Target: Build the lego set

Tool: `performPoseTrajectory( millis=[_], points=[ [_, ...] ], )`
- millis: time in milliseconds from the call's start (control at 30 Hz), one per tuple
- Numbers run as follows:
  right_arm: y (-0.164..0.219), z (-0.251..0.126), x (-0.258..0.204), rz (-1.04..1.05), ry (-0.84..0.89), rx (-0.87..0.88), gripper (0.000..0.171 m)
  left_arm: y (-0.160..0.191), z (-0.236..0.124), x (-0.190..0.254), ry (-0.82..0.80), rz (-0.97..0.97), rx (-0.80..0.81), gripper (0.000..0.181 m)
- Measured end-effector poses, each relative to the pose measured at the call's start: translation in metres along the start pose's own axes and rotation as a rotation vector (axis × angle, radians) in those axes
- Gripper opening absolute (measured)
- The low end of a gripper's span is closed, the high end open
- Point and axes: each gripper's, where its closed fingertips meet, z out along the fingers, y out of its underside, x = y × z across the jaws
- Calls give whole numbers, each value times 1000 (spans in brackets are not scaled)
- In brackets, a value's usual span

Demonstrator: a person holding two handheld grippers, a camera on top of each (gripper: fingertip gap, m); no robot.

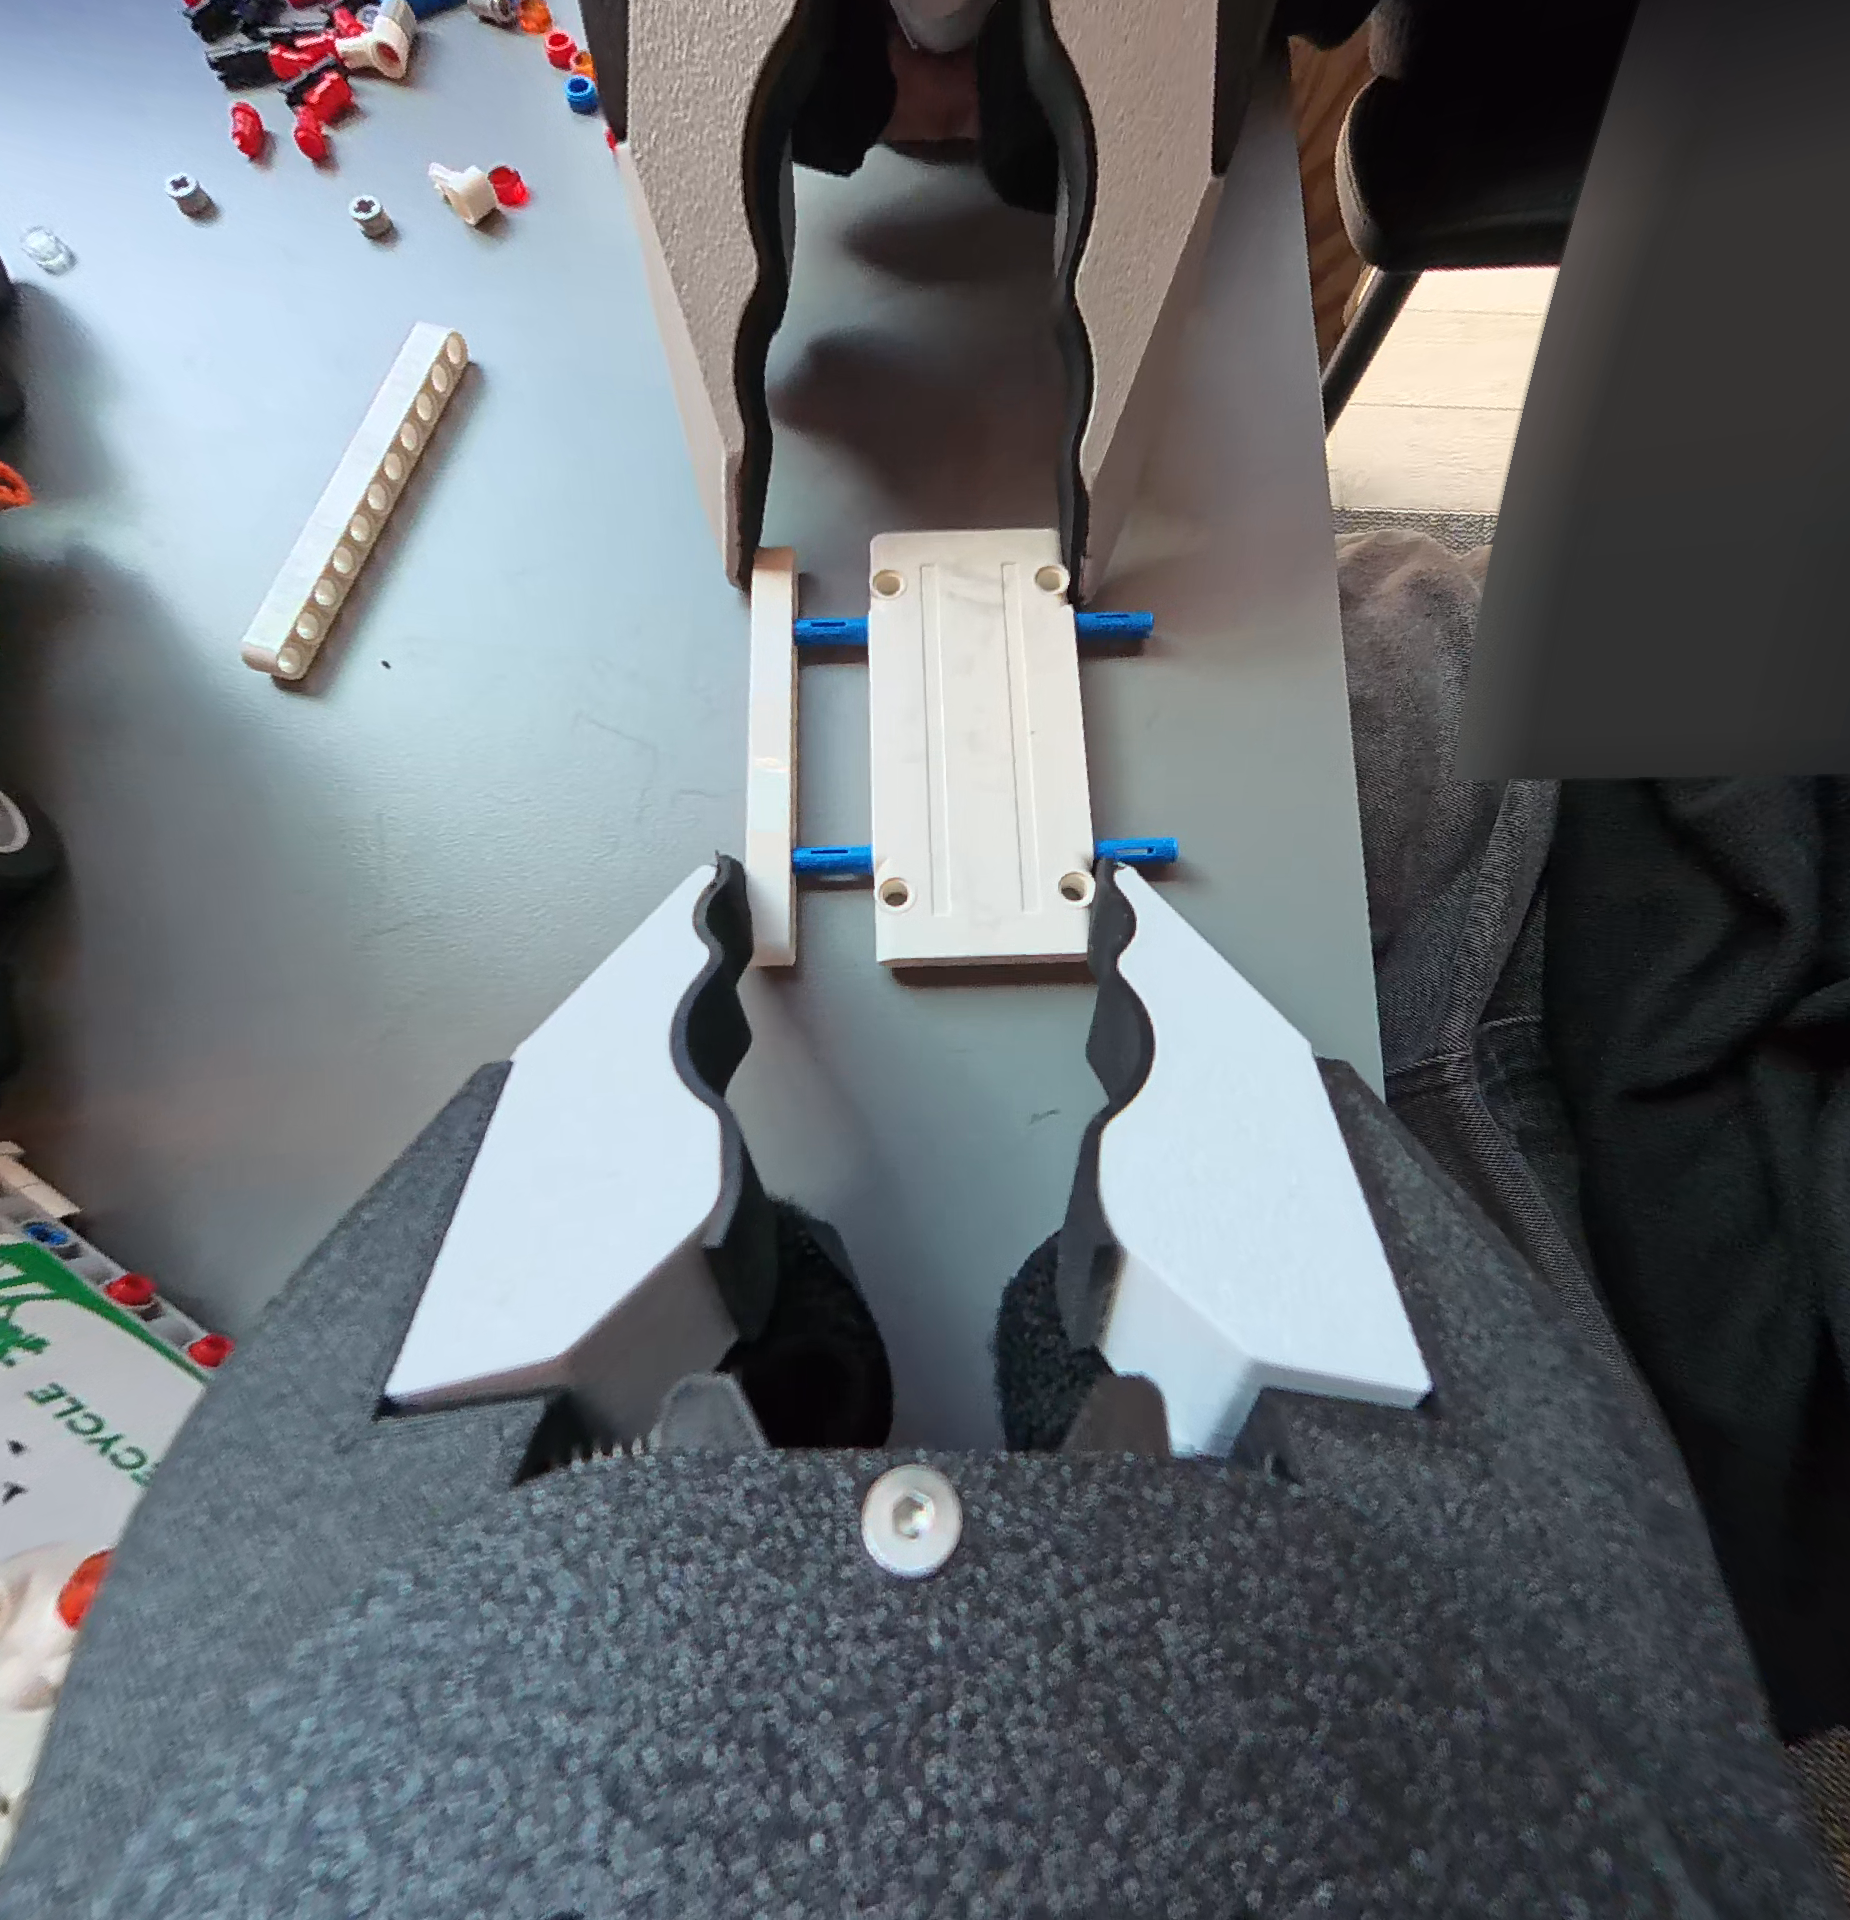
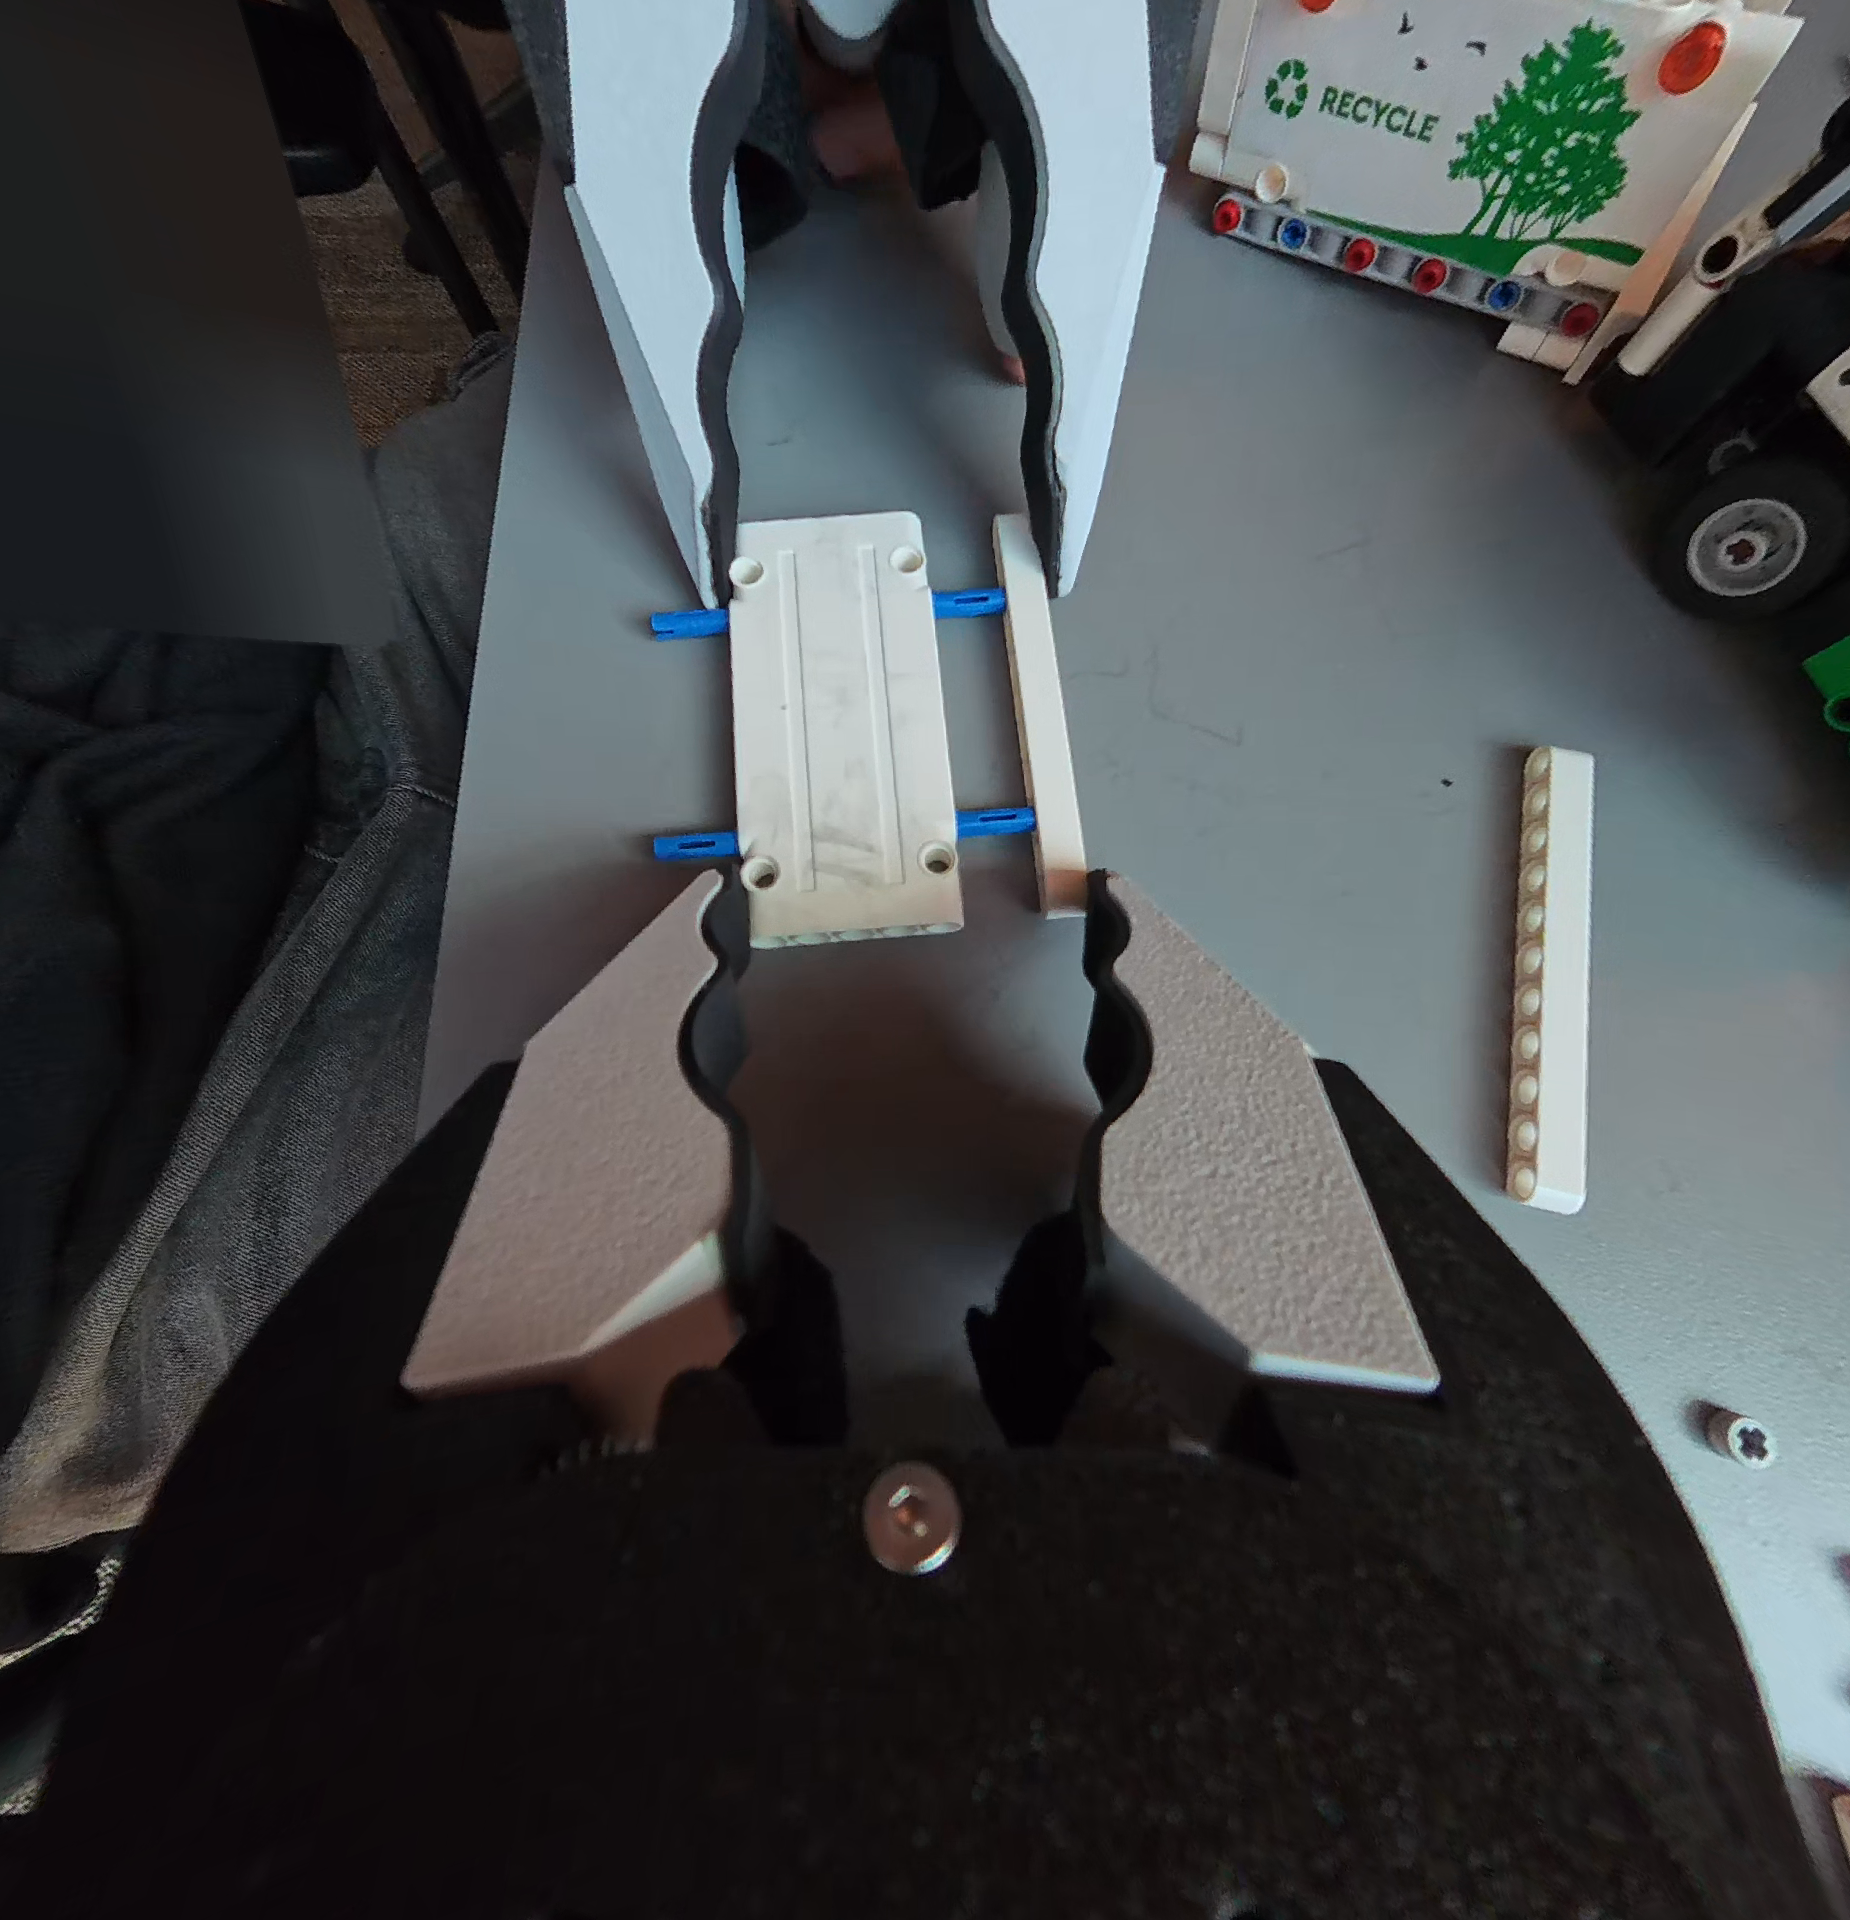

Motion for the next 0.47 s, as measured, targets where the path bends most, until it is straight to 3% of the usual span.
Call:
performPoseTrajectory(
  millis=[33, 467],
  points=[
    [0, 0, 0, 1, 0, 0, 64, 0, 0, -1, -7, -4, -1, 64],
    [1, 0, 0, -19, -1, -1, 63, 0, 1, 0, -3, 15, -3, 63]
  ],
)
